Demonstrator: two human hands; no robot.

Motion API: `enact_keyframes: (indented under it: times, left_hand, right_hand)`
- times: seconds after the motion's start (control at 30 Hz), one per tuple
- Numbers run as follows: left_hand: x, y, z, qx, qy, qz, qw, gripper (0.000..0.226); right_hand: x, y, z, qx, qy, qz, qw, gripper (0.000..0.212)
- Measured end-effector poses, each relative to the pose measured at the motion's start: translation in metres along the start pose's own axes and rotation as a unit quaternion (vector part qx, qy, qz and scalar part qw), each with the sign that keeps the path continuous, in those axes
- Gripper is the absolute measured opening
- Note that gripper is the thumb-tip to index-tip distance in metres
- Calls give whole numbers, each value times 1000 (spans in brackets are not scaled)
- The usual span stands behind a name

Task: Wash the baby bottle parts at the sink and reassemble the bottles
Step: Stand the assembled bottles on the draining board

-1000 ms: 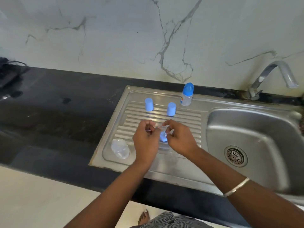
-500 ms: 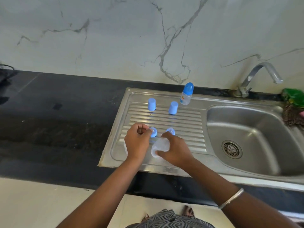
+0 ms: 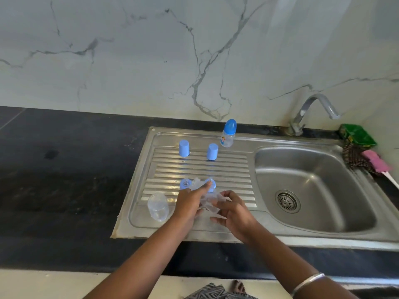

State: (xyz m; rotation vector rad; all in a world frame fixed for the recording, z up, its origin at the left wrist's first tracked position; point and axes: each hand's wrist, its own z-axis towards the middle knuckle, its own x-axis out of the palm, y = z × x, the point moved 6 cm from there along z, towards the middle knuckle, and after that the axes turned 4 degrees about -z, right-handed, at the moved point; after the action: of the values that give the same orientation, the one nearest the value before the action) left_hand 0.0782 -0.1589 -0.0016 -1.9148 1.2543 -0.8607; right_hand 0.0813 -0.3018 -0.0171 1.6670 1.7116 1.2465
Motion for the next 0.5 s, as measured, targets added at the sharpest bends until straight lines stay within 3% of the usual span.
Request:
enact_keyframes:
  times: [0.1,0.23,0.3,0.37,0.43,0.5]
  left_hand:
    - [-2,5,4,26,9,20,999,35]
    - [-15,5,5,101,-46,129,985,51]
    - [-19,9,3,130,-64,166,975,64]
    - [-20,14,2,161,-55,191,967,65]
    - [-21,19,-1,182,-50,214,958,60]
    - [-22,23,-2,193,-45,217,956,56]
  right_hand:
    - [-7,6,2,-27,4,-80,996,40]
    - [-29,33,17,-132,-101,-210,963,37]
    - [-34,44,32,-156,-138,-368,906,36]
    - [-30,50,52,-166,-138,-553,805,52]
    - [-19,52,68,-179,-104,-647,734,68]
    - [-9,53,80,-179,-75,-693,694,75]
